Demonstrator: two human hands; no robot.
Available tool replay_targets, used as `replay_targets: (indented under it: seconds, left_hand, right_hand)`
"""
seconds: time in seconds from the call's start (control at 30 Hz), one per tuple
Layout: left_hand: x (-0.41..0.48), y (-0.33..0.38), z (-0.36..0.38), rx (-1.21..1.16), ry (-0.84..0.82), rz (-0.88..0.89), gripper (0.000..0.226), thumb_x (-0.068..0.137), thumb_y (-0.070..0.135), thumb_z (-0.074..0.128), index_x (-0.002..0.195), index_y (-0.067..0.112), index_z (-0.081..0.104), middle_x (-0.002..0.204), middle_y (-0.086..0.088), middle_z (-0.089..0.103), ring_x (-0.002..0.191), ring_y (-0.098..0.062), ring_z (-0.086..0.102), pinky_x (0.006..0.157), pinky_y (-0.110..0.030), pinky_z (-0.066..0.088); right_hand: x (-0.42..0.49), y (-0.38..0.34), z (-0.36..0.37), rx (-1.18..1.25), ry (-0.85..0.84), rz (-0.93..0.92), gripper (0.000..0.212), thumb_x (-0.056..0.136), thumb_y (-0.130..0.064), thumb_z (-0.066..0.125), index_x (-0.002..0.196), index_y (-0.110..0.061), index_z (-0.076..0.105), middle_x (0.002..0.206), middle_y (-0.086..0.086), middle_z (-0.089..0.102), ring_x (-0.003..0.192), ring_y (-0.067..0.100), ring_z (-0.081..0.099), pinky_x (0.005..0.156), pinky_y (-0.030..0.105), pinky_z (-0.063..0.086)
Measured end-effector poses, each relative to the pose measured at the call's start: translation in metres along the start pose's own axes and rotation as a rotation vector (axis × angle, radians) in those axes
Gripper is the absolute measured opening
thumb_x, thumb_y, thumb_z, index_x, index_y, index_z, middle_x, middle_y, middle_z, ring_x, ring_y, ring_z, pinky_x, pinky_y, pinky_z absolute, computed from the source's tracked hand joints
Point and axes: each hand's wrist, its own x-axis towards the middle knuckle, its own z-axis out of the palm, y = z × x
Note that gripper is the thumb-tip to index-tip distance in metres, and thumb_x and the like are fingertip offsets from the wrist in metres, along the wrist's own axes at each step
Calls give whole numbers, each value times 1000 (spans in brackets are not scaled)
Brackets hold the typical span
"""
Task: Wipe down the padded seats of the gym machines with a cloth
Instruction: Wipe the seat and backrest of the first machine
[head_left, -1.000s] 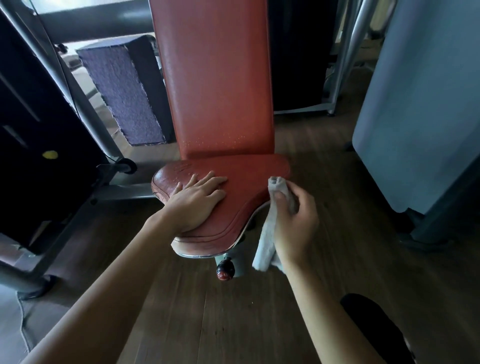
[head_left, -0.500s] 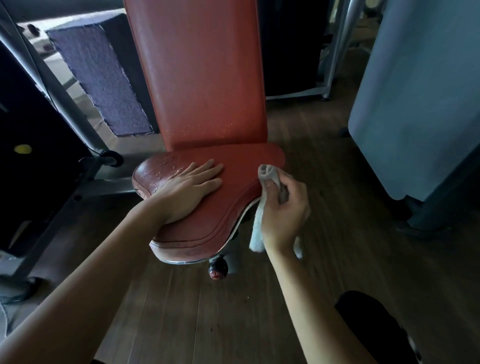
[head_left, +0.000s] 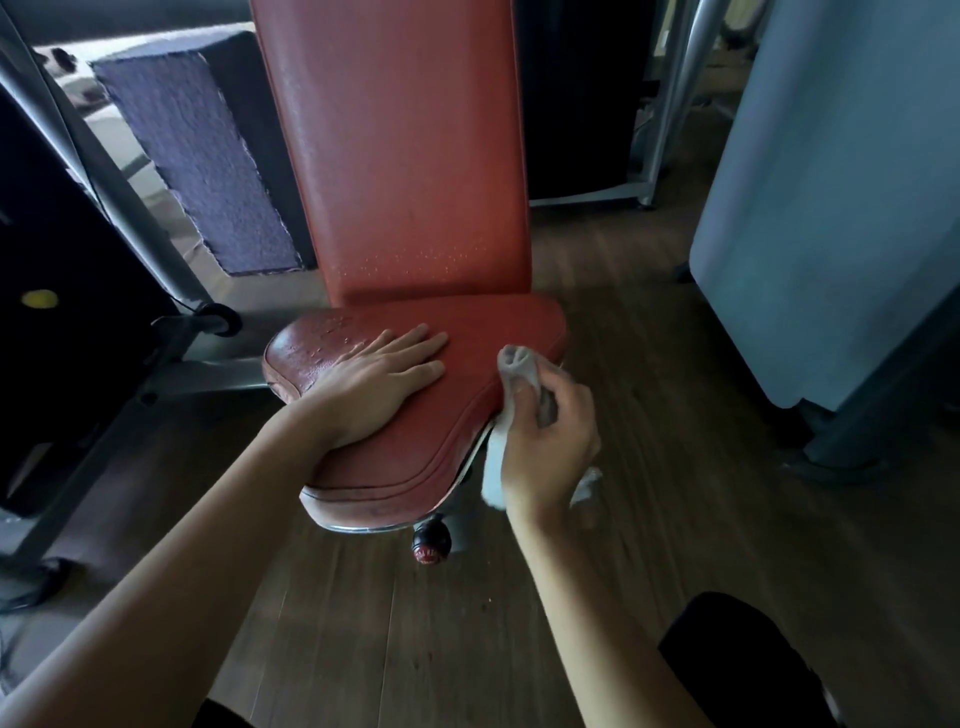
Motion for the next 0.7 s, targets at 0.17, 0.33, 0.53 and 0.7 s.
replay_targets:
  seconds: [0.17, 0.33, 0.53, 0.7]
  left_hand:
    - [1, 3, -1, 35, 19, -10, 49, 104, 53, 34, 153, 51, 26, 166, 20, 11, 155, -13, -6, 124, -39, -5]
    - [5, 6, -4, 21, 7, -25, 51, 104, 53, 35, 154, 48, 25, 167, 18, 9, 155, -11, -7, 123, -37, -4]
    - [18, 2, -2, 52, -40, -21, 52, 105, 53, 32, 155, 49, 18, 167, 18, 3, 155, -11, -4, 123, -37, -2]
    - [22, -2, -3, 45, -35, -11, 52, 104, 54, 31, 154, 51, 18, 166, 20, 2, 155, -9, -5, 123, -37, -2]
  right_hand:
    - [-4, -8, -16, 9, -94, -6, 7, 89, -13, 75, 94, -18, 73, 92, -8, 69, 89, 1, 65, 76, 13, 48]
    - [49, -1, -1, -37, 47, 27, 18, 96, -18, 65, 111, -17, 74, 103, -13, 67, 100, 9, 66, 90, 37, 56]
    - [25, 0, 7, -38, 33, -48, 9, 93, -21, 69, 99, -26, 74, 98, -10, 67, 93, 13, 66, 83, 45, 55]
    - [25, 9, 15, 6, 118, -44, 12, 89, -15, 74, 101, -13, 75, 102, -1, 69, 97, 13, 68, 82, 41, 57]
